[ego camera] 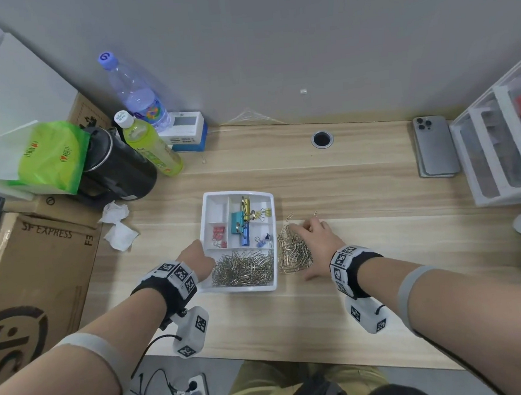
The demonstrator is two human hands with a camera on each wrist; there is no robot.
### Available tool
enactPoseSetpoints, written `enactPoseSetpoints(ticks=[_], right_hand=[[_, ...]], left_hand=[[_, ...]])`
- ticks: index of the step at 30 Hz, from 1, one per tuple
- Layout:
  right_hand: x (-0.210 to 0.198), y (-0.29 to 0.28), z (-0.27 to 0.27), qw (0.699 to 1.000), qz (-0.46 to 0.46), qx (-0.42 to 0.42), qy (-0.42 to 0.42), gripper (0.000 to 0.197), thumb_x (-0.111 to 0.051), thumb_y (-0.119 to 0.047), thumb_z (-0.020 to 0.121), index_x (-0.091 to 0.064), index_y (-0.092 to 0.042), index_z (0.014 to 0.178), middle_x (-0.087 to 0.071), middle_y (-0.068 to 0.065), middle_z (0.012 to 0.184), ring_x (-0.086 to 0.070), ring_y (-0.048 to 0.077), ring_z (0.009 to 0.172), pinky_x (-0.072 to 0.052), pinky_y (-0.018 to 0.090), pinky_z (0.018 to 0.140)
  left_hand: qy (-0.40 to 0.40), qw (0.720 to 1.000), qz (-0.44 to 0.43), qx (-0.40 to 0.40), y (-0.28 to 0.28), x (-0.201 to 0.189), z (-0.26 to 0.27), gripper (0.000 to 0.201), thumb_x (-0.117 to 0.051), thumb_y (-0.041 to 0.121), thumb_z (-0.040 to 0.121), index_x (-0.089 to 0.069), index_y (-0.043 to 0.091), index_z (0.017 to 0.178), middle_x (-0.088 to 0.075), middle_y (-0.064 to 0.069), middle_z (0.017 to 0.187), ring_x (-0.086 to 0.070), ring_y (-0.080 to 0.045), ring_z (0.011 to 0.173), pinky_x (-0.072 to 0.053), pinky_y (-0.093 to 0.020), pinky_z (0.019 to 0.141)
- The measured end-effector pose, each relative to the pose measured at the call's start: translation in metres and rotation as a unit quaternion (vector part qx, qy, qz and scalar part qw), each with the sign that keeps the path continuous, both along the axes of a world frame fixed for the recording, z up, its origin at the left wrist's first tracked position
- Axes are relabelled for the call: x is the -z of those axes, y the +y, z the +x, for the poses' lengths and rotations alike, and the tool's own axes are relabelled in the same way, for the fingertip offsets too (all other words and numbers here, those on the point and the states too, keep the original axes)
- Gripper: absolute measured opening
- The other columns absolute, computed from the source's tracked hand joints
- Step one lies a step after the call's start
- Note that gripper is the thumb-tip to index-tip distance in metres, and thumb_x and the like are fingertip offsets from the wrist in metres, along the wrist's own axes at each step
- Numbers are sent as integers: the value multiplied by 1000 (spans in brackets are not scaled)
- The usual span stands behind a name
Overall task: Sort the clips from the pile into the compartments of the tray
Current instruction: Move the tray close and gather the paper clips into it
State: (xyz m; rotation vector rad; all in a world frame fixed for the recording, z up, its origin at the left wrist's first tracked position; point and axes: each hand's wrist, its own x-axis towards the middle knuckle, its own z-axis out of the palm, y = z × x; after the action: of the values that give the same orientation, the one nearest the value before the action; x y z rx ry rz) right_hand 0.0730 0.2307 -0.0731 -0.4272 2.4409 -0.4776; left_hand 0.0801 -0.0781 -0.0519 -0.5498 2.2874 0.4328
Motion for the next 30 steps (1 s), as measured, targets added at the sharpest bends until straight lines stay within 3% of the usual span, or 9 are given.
enactPoseSetpoints(ticks=[3, 7, 11, 13, 18, 23, 26, 30], right_hand=[[5, -11, 1, 1000, -21, 12, 4, 108, -89, -47, 59, -30, -32, 148, -34, 2, 126, -36, 20, 111, -41, 36, 103], [9, -21, 1, 997, -56, 61, 2, 88, -86, -36, 68, -41, -28, 144, -39, 0, 123, -38, 20, 113, -39, 37, 106], [11, -26, 5, 993, -74, 96, 4, 56, -79, -23, 73, -55, -25, 124, -40, -1, 116, -40, 21, 109, -42, 39, 100], [11, -28, 7, 992, -80, 94, 10, 39, -73, -17, 76, -58, -22, 112, -42, -1, 111, -41, 22, 106, -44, 41, 96], [9, -29, 5, 989, -94, 112, 2, 18, -65, -7, 82, -66, -18, 96, -52, 1, 105, -48, 22, 103, -45, 37, 92], [2, -20, -2, 990, -90, 106, 0, 14, -64, -7, 82, -71, -15, 90, -64, 3, 102, -55, 20, 98, -42, 28, 86], [-4, -14, -6, 990, -91, 107, -11, 12, -67, -9, 79, -74, -16, 88, -70, 3, 98, -62, 20, 93, -48, 28, 86], [-16, -11, -11, 988, -95, 119, -35, 10, -70, -10, 78, -75, -17, 83, -73, 0, 90, -66, 17, 85, -53, 27, 81]], left_hand=[[4, 1000, 16, 1, 2, 1, 1, 23, -50, 12, 90, -46, 7, 112, -56, -9, 99, -58, -26, 92, -45, -32, 69], [12, 999, 43, -3, 5, 1, 0, 22, -51, 12, 90, -47, 8, 111, -59, -12, 103, -60, -28, 94, -49, -35, 71], [25, 998, 61, -3, 5, 1, 0, 29, -53, 15, 88, -49, 7, 116, -62, -13, 108, -62, -30, 97, -54, -43, 85], [23, 998, 63, -6, 6, 1, -1, 29, -54, 15, 88, -49, 6, 116, -62, -15, 107, -63, -31, 96, -55, -44, 84], [18, 998, 64, -13, 6, -2, -2, 31, -54, 16, 86, -50, 7, 115, -63, -15, 107, -64, -31, 95, -57, -47, 82], [15, 998, 62, -16, 9, -3, -3, 29, -53, 13, 85, -51, 8, 113, -64, -14, 101, -65, -30, 89, -59, -42, 75], [10, 999, 51, -16, 11, -4, -4, 28, -52, 9, 83, -53, 3, 111, -64, -16, 93, -64, -30, 78, -54, -35, 61], [-4, 999, 51, -12, 10, -6, -4, 31, -50, 12, 82, -53, 6, 113, -66, -17, 96, -68, -31, 81, -57, -33, 56]])
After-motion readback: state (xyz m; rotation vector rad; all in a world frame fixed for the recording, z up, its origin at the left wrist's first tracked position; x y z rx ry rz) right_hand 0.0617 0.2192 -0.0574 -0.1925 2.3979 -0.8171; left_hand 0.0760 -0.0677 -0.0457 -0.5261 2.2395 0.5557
